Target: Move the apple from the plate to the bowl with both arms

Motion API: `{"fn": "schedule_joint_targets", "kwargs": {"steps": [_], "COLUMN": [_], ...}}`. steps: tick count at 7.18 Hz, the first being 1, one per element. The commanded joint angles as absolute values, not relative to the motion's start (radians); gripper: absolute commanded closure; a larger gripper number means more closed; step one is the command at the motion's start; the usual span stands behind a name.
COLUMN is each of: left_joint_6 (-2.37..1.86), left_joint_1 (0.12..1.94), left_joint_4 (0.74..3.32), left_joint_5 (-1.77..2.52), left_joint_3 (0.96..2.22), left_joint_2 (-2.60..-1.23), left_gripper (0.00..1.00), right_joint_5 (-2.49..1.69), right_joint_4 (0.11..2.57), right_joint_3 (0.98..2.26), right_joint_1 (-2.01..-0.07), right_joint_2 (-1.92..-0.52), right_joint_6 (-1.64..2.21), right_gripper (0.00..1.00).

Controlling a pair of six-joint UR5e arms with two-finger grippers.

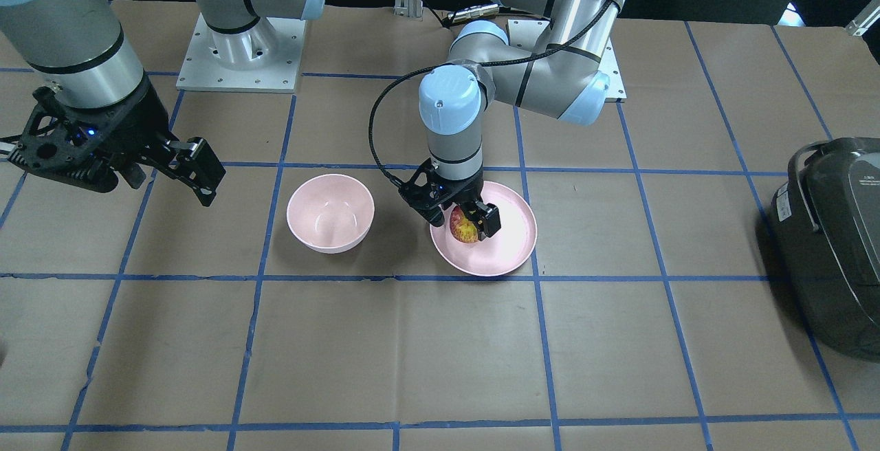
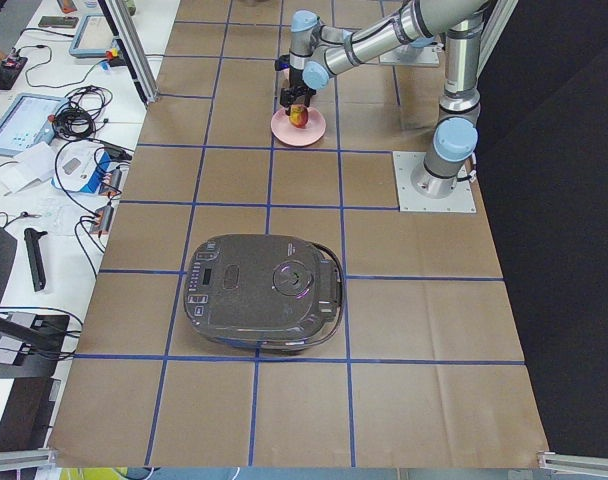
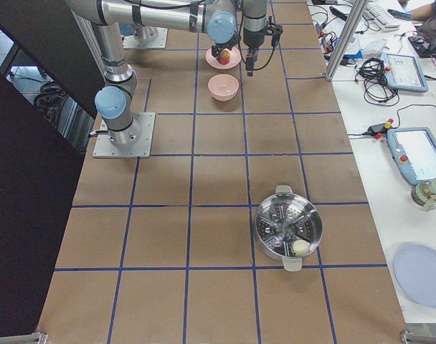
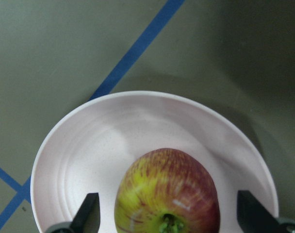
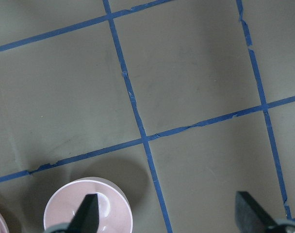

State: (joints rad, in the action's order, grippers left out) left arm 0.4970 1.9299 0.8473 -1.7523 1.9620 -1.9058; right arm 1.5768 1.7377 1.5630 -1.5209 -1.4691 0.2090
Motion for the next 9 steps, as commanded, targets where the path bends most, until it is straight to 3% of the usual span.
{"fn": "schedule_joint_targets", "kwargs": {"steps": [1,2,3,4,6,9], "left_joint_6": [0.564,0.563,0.560,0.557,0.392,-0.193], "left_joint_1": [1.930,1.930,1.930,1.930,1.931,1.972], "left_joint_4": [0.831,0.831,0.836,0.851,0.940,1.194], "left_joint_5": [-1.755,-1.752,-1.753,-1.753,-1.747,-1.692], "left_joint_3": [1.954,1.953,1.953,1.951,1.924,1.627], "left_joint_2": [-1.930,-1.930,-1.924,-1.907,-1.843,-1.894], "left_gripper": [0.00,0.39,0.72,0.83,0.85,0.84], "right_joint_5": [1.572,1.574,1.574,1.575,1.591,1.605], "right_joint_4": [1.738,1.741,1.741,1.741,1.740,1.726], "right_joint_3": [1.566,1.568,1.571,1.574,1.574,1.583], "right_joint_1": [-1.523,-1.522,-1.522,-1.522,-1.520,-1.519], "right_joint_2": [-1.460,-1.459,-1.459,-1.457,-1.466,-1.473], "right_joint_6": [0.207,0.192,0.192,0.190,0.183,0.152], "right_gripper": [0.00,0.00,0.00,0.00,0.00,0.00]}}
